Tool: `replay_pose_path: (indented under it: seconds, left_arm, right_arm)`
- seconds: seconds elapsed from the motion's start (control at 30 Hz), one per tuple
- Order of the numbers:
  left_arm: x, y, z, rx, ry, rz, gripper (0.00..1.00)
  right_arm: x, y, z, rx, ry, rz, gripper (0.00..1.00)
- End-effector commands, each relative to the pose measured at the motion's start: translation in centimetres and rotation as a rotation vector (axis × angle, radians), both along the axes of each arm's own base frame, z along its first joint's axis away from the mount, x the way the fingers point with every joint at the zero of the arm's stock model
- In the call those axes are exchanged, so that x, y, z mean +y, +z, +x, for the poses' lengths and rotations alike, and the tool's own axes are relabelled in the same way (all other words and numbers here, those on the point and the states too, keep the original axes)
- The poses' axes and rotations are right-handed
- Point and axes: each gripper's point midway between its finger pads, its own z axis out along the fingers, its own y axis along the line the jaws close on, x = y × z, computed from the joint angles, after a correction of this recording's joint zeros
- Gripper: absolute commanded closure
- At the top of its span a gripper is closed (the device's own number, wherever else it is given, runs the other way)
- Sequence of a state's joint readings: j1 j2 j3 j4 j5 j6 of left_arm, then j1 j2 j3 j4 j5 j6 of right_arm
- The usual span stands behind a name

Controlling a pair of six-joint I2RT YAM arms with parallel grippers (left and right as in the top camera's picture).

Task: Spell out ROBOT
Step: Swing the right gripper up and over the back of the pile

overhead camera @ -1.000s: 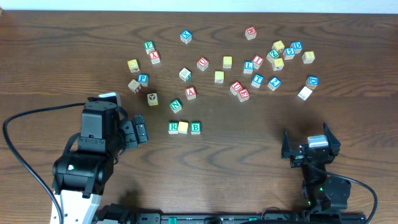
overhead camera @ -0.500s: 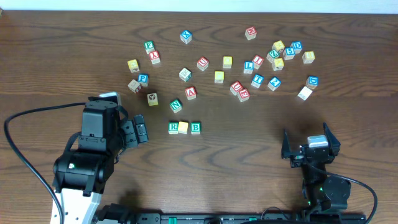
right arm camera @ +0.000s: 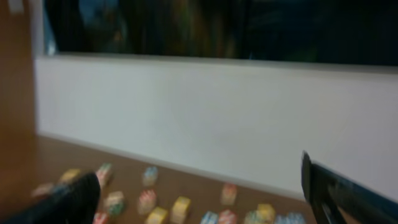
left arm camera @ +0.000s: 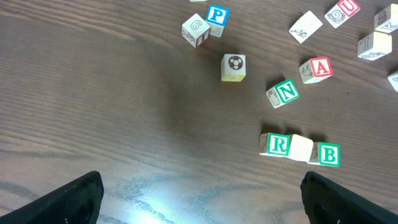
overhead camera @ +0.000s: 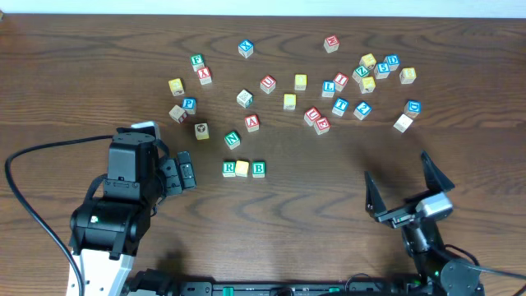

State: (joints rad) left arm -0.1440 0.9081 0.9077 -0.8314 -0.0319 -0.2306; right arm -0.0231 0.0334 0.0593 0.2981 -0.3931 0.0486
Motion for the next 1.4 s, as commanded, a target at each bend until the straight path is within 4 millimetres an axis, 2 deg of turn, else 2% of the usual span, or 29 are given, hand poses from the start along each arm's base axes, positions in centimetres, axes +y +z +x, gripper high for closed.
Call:
replay_pose_path:
  seconds: [0.0,0.13,0.27,0.37,0.53,0.67,0.77,0.93,1.17,1.23,1.37]
  left_arm:
    - [0.2,1.0,0.3,-0.024,-0.001,0.008,0.0]
    - [0.2,1.0,0.3,-0.024,-0.001,0.008,0.0]
    - [0.2,1.0,0.3,-0.024,-0.001,0.008,0.0]
    - [0.2,1.0,0.3,-0.024,-0.001,0.008,0.0]
    - [0.2,1.0,0.3,-0.024,-0.001,0.008,0.0]
    - [0.2,1.0,0.3,-0.024,-0.001,0.008,0.0]
    - [0.2,1.0,0.3,-0.024,-0.001,0.008,0.0]
    - [0.2,1.0,0.3,-0.024,-0.001,0.008,0.0]
    - [0.2,1.0,0.3,-0.024,-0.001,0.008,0.0]
    - [0.2,1.0,0.3,-0.024,-0.001,0.008,0.0]
    - [0.2,1.0,0.3,-0.024,-0.001,0.008,0.0]
  right_arm:
    - [1.1,2.4,0.2,0.131,0.1,0.096,0.01]
    - [2.2,4.8,2.0,0.262,0.168,0.088,0.01]
    - [3.4,7.3,5.3,0.458,0.253,0.093,0.01]
    - [3.8,7.5,7.7,0.647,0.278,0.081,0.01]
    - [3.7,5.6,11.1,0.879,0.271,0.14,0.01]
    - [5.4,4.4,13.4,0.9,0.402,0.158,0.01]
    - [6.1,3.4,15.0,0.963,0.398,0.158,0.01]
    - [8.8,2.0,18.3,1.078,0.27,0.002,0.01]
    - [13.8,1.4,21.9,1.12,0.172,-0.215,0.01]
    - [15.1,0.1,24.0,1.144,0.09,-0.231,0.01]
    - [15.9,-2.9,26.6,1.2,-0.002,-0.228,0.01]
